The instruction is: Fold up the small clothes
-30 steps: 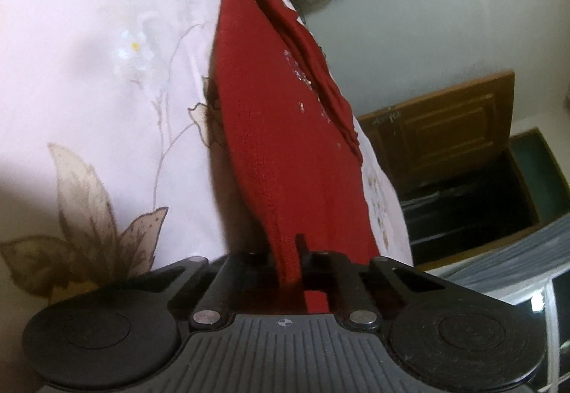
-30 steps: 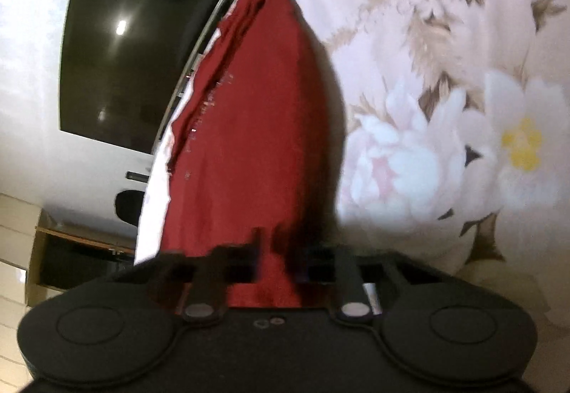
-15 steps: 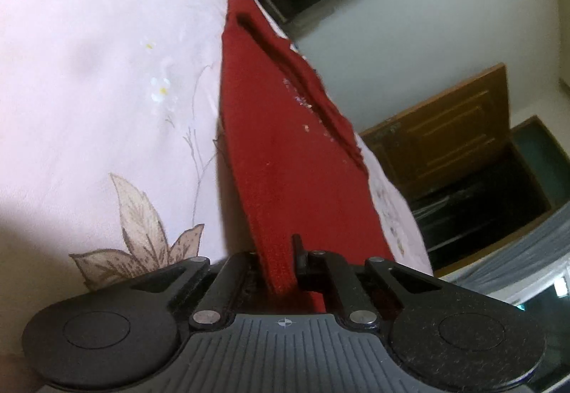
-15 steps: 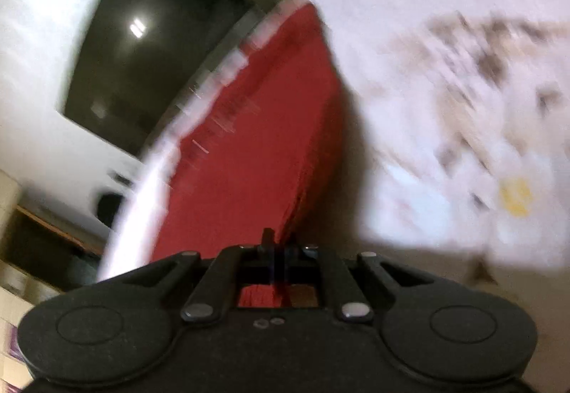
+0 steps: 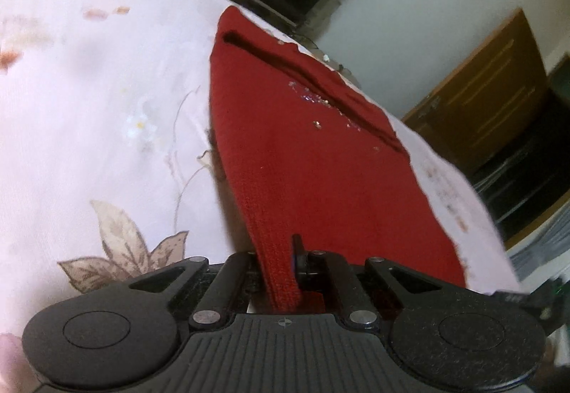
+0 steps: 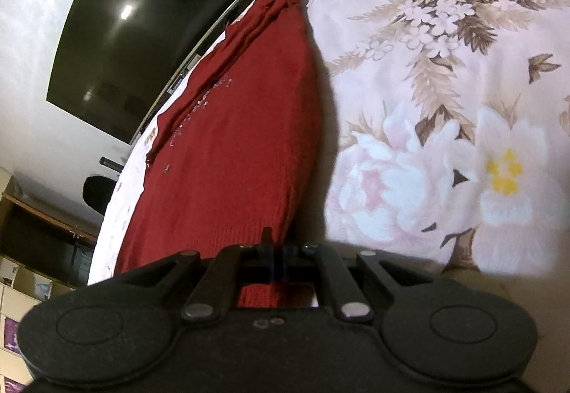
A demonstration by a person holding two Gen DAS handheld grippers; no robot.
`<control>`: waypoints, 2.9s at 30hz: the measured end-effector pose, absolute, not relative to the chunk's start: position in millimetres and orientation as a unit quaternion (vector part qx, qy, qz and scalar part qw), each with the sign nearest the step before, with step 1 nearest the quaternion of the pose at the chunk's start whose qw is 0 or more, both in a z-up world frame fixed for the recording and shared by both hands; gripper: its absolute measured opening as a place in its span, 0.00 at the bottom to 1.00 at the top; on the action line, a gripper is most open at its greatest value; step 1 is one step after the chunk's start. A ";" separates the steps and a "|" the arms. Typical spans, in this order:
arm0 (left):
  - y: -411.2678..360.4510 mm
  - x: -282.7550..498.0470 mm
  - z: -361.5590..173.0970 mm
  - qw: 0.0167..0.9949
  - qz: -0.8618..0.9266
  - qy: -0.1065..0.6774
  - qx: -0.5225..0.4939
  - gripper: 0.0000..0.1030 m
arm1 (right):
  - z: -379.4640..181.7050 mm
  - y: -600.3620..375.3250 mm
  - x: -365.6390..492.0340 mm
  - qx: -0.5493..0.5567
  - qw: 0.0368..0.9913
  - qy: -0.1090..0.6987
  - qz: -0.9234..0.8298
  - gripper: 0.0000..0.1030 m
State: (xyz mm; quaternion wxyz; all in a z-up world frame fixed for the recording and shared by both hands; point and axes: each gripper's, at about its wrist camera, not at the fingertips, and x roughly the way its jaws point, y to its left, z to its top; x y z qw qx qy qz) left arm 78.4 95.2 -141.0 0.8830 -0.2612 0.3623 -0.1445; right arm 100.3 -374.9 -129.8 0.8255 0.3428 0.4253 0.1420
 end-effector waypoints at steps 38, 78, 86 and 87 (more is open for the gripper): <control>109.9 149.5 -66.5 0.912 -0.161 0.252 -0.282 0.03 | -45.5 -358.6 155.6 0.280 0.891 0.323 0.155 0.05; 78.4 453.9 -86.0 0.925 -0.119 0.311 -0.184 0.04 | -76.2 -369.4 450.8 0.244 0.896 0.317 0.190 0.05; 72.4 480.9 -123.8 0.921 -0.114 0.320 -0.191 0.26 | -112.7 -362.8 473.3 0.216 0.900 0.329 0.190 0.23; 71.2 478.2 -125.2 0.924 -0.112 0.311 -0.191 0.47 | -113.6 -363.2 472.3 0.220 0.900 0.324 0.192 0.29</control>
